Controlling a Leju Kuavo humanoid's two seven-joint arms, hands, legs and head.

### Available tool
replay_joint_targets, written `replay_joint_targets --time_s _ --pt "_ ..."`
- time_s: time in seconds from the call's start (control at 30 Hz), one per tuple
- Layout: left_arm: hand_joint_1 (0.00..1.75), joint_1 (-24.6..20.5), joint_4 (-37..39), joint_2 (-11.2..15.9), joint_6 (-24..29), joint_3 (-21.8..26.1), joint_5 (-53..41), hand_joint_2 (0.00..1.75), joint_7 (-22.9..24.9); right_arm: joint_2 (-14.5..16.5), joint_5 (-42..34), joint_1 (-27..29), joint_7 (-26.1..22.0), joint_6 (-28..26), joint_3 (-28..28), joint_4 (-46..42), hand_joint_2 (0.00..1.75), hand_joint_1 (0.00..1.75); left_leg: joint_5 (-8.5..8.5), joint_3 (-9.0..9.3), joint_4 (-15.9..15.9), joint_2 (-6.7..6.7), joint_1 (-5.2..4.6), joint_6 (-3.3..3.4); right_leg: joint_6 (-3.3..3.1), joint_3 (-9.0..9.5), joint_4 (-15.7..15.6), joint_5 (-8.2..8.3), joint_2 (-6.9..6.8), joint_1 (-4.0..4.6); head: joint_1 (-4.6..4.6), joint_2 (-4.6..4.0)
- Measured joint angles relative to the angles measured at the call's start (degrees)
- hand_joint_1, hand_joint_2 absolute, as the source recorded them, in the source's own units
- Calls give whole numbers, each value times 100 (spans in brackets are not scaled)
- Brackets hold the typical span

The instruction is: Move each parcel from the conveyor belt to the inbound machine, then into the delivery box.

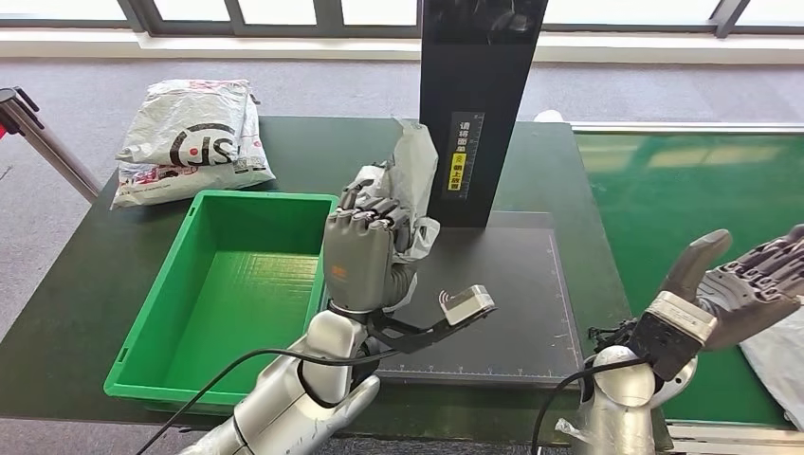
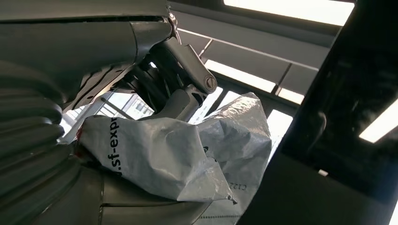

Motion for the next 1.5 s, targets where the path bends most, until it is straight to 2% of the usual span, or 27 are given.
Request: replay_joint_targets --time_s 0.27,0.33,0.4,0.47,0.5,0.53,0.57,0.63,0.67,0.7,0.73,0.77,0.83,0.87,0.97,1.0,1.07,1.17,1.5 --pt "175 -81 -586 279 -2 -103 0 175 75 0 2 0 0 0 0 0 175 0 0 -1 0 0 0 0 0 0 0 0 0 0 0 0" --pt "175 -55 -739 313 -2 -75 0 175 -95 0 13 -1 0 0 -1 0 175 0 0 -3 0 0 0 0 0 0 0 0 0 0 0 0" --pt "175 63 -985 307 -2 69 0 175 -567 0 26 -2 0 1 -3 0 175 0 0 -4 0 1 0 0 0 -1 0 0 0 0 0 0" --pt "175 293 -1303 213 -2 372 23 175 -1294 0 33 -1 0 1 -10 1 175 0 -1 -6 0 1 0 0 0 -2 0 0 1 0 0 0" --pt "175 434 -1482 110 -2 588 102 175 -1810 0 35 -1 0 1 -15 2 175 0 -1 -8 0 0 0 0 1 -4 0 -1 1 0 0 0" --pt "175 587 -1649 -25 -2 862 297 175 -2487 0 37 -1 0 1 -18 2 175 0 -1 -11 -1 -1 0 0 1 -5 0 -2 0 0 1 0" --pt "175 731 -1798 -170 -2 1215 650 175 -3356 0 40 -1 0 1 -20 2 175 0 -2 -13 -1 -1 0 0 1 -5 0 -2 0 0 2 0" --pt "175 967 -1995 -447 -2 2173 1627 175 -5230 0 55 -1 0 2 -20 3 175 0 -3 -11 -2 2 0 -1 1 -8 0 -3 1 0 1 0" --pt "175 1046 -2048 -536 -2 2640 2060 175 -5946 0 67 -1 0 2 -20 5 175 0 -3 -8 -2 3 0 -2 0 -8 0 -4 3 1 1 0" --pt "175 1111 -2089 -611 -2 3065 2357 175 -6381 0 82 -1 0 1 -21 7 175 0 -3 -7 -2 4 1 -4 -1 -9 0 -4 3 4 -1 0" --pt "175 1169 -2123 -648 -2 3369 2504 175 -6546 0 101 -2 0 1 -21 9 175 0 -2 -7 -2 3 2 -5 -3 -9 0 -5 2 7 0 0" --pt "175 1218 -2149 -674 -2 3637 2522 175 -6498 0 119 -2 1 1 -22 11 175 0 -1 -7 -2 2 4 -6 -4 -8 1 -6 0 10 0 0" --pt "175 1283 -2136 -690 -2 4025 2273 175 -6041 0 151 -3 5 3 -24 16 175 0 1 -7 -2 -1 10 -8 -7 -8 1 -6 -4 14 0 0" --pt "165 1302 -2089 -691 -7 4161 2017 175 -5708 0 162 -2 7 4 -26 17 175 0 2 -7 -2 -1 12 -9 -7 -8 1 -6 -4 14 -1 0" --pt "35 1318 -1886 -694 -20 4315 1158 175 -4522 0 198 0 7 4 -38 17 175 0 3 -8 -1 -1 13 -9 -8 -7 1 -4 -4 13 -1 0" --pt "1 1314 -1813 -695 -20 4317 976 175 -4217 0 210 1 7 4 -40 17 175 0 3 -8 -1 -1 12 -9 -8 -6 1 -4 -4 12 -1 0" --pt "0 1307 -1656 -697 -20 4317 795 175 -3860 0 228 2 7 4 -45 17 175 0 3 -8 0 -1 11 -9 -7 -5 0 -3 -3 11 0 0" --pt "0 1300 -1465 -699 -20 4319 731 175 -3663 0 239 5 6 4 -49 17 175 0 2 -9 1 -1 10 -8 -6 -6 -1 -3 -3 10 0 0" --pt "0 1291 -1227 -701 -20 4319 754 175 -3625 0 245 6 7 4 -50 17 175 0 0 -9 0 0 11 -7 -7 -9 0 -4 -3 12 -1 0"
